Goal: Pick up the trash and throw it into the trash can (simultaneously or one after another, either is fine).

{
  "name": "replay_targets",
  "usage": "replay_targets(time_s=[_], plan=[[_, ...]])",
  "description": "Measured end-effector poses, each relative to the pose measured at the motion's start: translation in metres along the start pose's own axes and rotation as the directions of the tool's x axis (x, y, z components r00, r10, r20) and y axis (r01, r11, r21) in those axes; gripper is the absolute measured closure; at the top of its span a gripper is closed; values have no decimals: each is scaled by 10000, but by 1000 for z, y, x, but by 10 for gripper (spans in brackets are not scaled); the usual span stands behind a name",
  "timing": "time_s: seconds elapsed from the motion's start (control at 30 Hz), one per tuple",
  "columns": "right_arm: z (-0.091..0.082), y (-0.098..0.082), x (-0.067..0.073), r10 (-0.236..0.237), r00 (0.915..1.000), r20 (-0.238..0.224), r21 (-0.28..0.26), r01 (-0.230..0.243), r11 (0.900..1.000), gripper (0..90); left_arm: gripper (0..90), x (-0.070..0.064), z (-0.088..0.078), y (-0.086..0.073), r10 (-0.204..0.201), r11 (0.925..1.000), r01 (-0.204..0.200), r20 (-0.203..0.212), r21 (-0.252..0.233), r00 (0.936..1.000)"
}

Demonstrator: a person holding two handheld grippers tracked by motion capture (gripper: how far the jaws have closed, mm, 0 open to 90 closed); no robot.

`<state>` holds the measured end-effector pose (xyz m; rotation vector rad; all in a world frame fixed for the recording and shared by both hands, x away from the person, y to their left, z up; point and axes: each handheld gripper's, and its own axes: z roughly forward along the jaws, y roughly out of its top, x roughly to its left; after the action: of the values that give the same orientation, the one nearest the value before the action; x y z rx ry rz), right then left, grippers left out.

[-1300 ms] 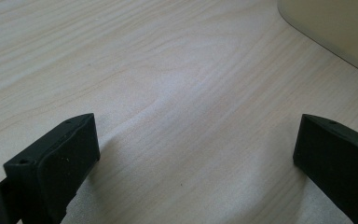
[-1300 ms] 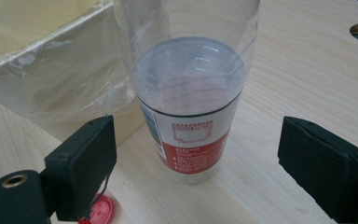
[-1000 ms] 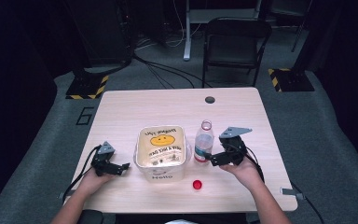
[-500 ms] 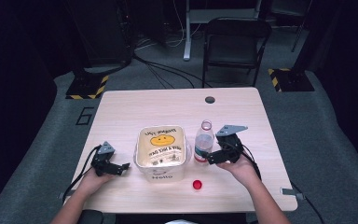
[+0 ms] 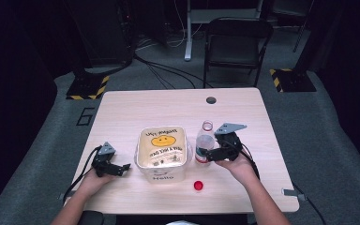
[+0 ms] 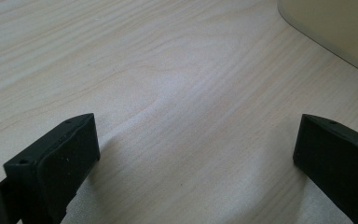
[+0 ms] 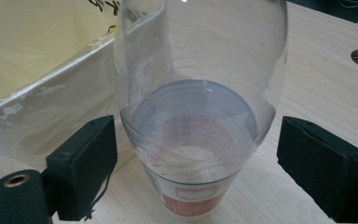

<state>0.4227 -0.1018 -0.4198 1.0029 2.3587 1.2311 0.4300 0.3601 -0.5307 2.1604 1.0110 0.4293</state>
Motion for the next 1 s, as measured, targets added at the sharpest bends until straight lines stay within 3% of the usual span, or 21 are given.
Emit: replay_targets(time_s=[0.4,0.57,1.0], plan=[[6,6,5,-174,9998,-118,-64,173,9998,157,0,0,0,0,3,10000,-3,8,15,10000],[5,8,7,-296,9993,-219,-172,292,9994,242,0,0,0,0,2,10000,-2,6,12,10000],[-2,12,10,-516,9987,-36,-324,515,9981,246,0,0,0,0,0,10000,0,6,9,10000]])
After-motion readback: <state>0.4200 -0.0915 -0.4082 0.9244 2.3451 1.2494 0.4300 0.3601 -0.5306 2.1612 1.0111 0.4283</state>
